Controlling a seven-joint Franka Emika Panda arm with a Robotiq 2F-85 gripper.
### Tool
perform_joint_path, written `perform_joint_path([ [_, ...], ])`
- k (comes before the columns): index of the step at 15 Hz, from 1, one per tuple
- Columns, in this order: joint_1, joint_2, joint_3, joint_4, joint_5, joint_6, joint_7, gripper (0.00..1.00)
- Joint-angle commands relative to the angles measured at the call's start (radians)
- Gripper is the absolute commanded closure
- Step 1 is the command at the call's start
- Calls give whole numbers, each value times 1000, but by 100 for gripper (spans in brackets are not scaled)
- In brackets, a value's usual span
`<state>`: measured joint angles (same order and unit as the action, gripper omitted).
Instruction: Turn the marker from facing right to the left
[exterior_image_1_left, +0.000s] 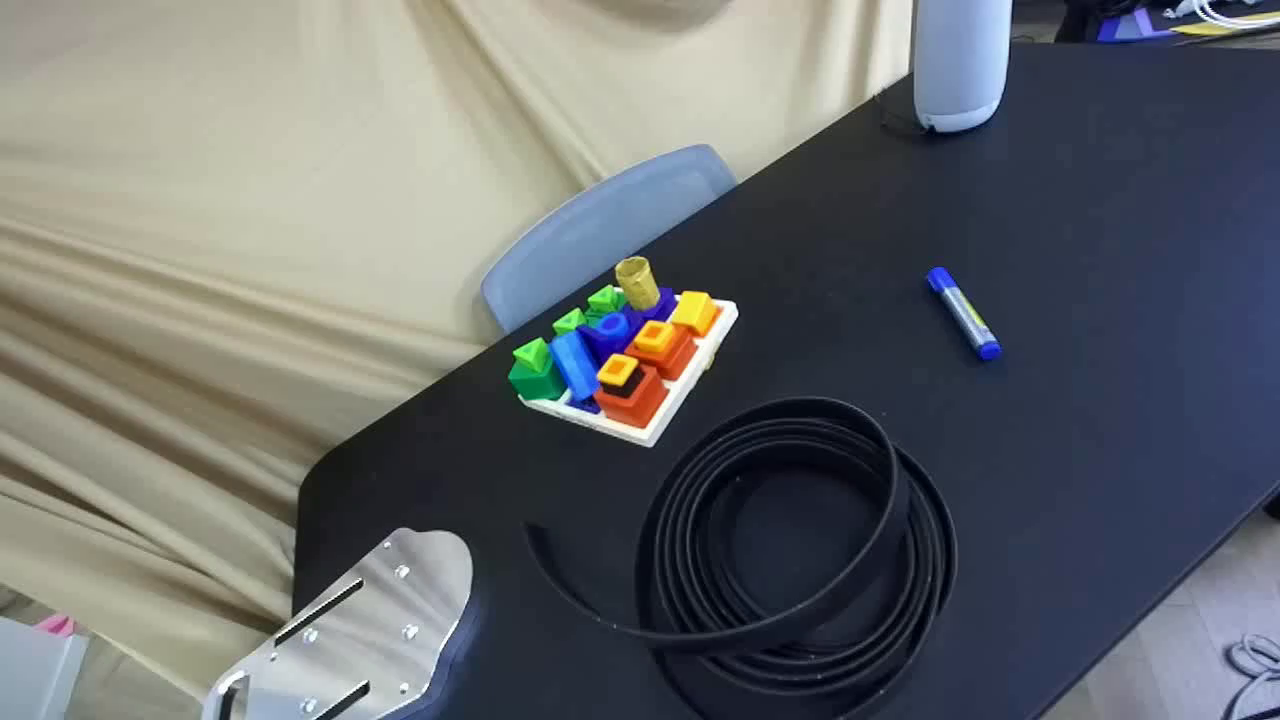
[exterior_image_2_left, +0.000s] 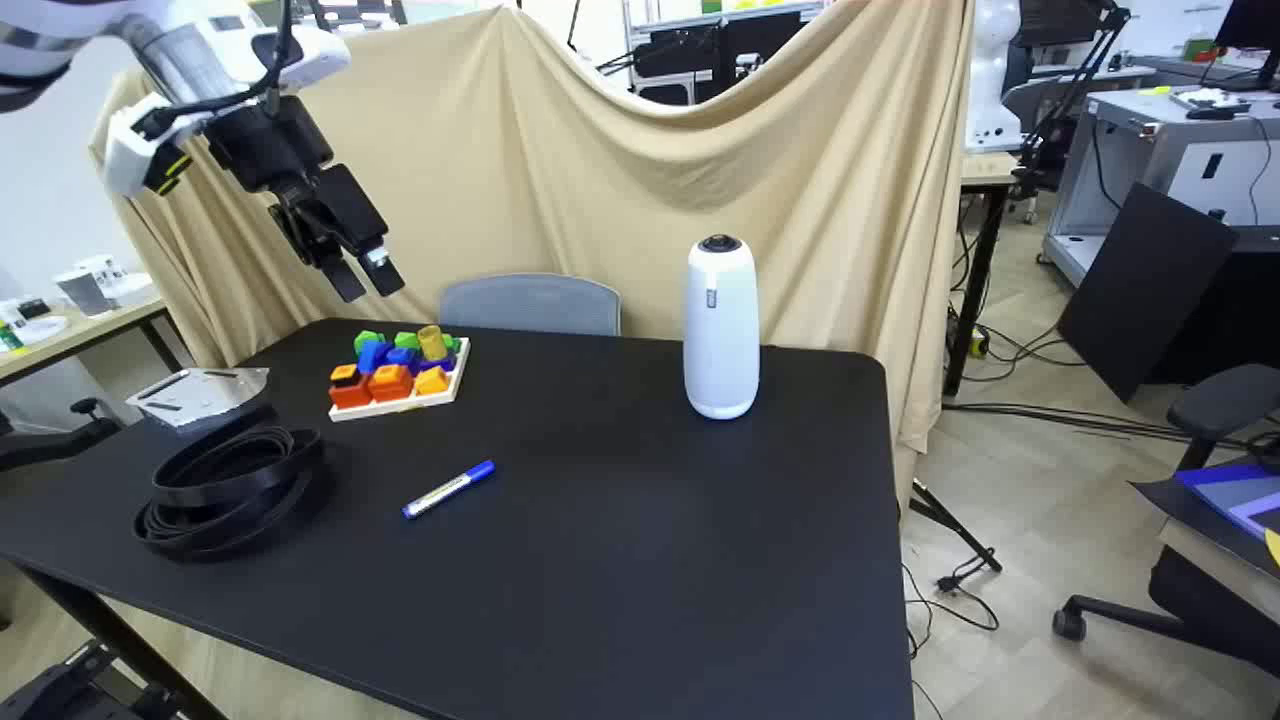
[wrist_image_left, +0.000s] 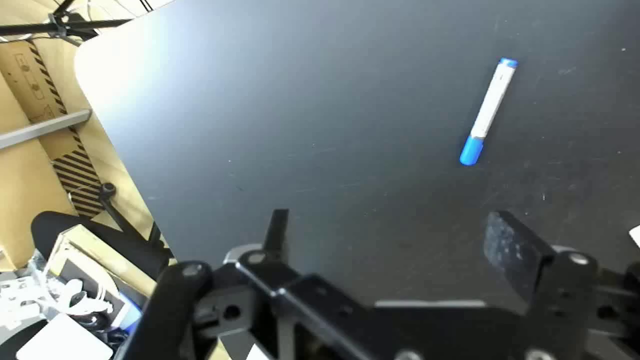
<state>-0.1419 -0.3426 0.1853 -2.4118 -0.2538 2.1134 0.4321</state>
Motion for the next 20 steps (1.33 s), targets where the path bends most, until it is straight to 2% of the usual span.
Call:
perform_joint_path([
  [1,30,2,-28,2,-11,-5,8,0],
  [13,31,5,-26,-4,-14,12,25,0],
  [16,35,34,-35,-37,9,119,80,0],
  [20,37,106,-57,-101,64,324,105,0],
])
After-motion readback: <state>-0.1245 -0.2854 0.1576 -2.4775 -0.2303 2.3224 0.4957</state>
